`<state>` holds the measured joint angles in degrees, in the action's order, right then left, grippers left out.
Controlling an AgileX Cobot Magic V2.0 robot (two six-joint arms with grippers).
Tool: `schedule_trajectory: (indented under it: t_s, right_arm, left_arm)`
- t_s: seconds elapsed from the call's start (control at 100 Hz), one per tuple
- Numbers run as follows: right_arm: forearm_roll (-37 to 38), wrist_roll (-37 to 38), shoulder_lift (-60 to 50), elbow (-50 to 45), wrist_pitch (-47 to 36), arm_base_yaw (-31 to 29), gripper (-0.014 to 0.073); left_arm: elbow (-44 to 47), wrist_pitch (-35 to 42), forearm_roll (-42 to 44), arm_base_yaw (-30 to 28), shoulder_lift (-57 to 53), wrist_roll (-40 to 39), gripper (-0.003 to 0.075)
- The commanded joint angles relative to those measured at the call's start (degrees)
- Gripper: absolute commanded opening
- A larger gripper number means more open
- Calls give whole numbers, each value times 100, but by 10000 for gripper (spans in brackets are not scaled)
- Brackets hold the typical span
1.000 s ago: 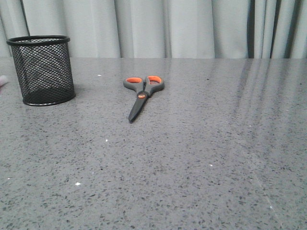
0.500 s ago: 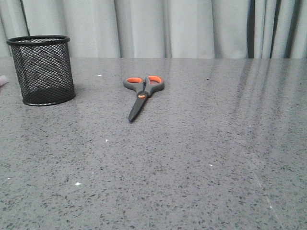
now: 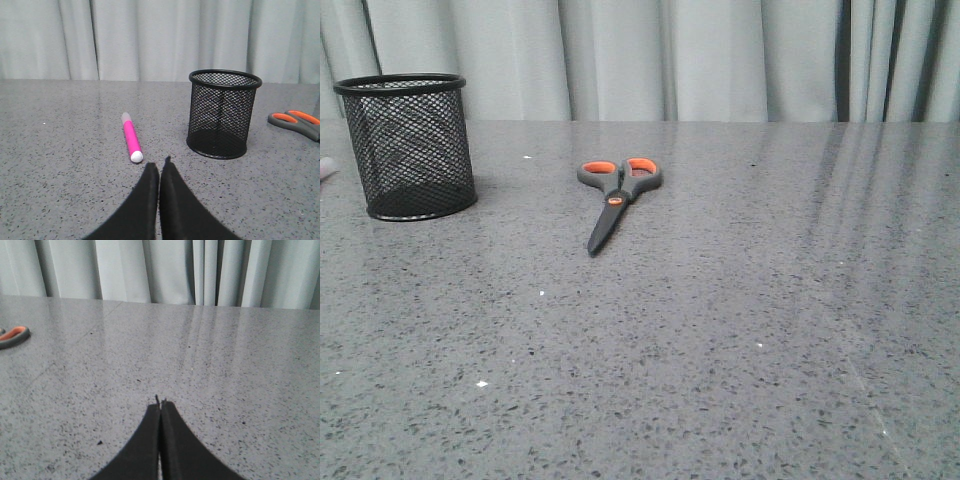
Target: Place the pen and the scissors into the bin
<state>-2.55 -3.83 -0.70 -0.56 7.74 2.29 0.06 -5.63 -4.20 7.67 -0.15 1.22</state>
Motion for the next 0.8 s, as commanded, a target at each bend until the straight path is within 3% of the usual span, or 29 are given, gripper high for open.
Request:
schedule_trajectory:
  t_s: [0.0, 0.26, 0.5, 0.6, 0.79]
  right_arm:
    - [-297, -42, -96, -102, -626, -19, -68]
    - [-1389, -42, -96, -102, -999, -19, -68]
    - [-3003, -42, -96, -102, -1009, -19, -68]
    - [-3054, -42, -96, -68, -981, -19, -68]
    - [-3054, -42, -73, 284, -423, -19, -66]
  left_arm:
    - [138, 388, -97, -16, -155, -37, -22]
    - [138, 428, -1785, -16, -155, -37, -22]
    - [127, 454, -3394, -16, -155, -37, -22]
    - [104, 489, -3869, -16, -155, -37, -22]
    - [-187, 233, -3931, -16, -139, -37, -22]
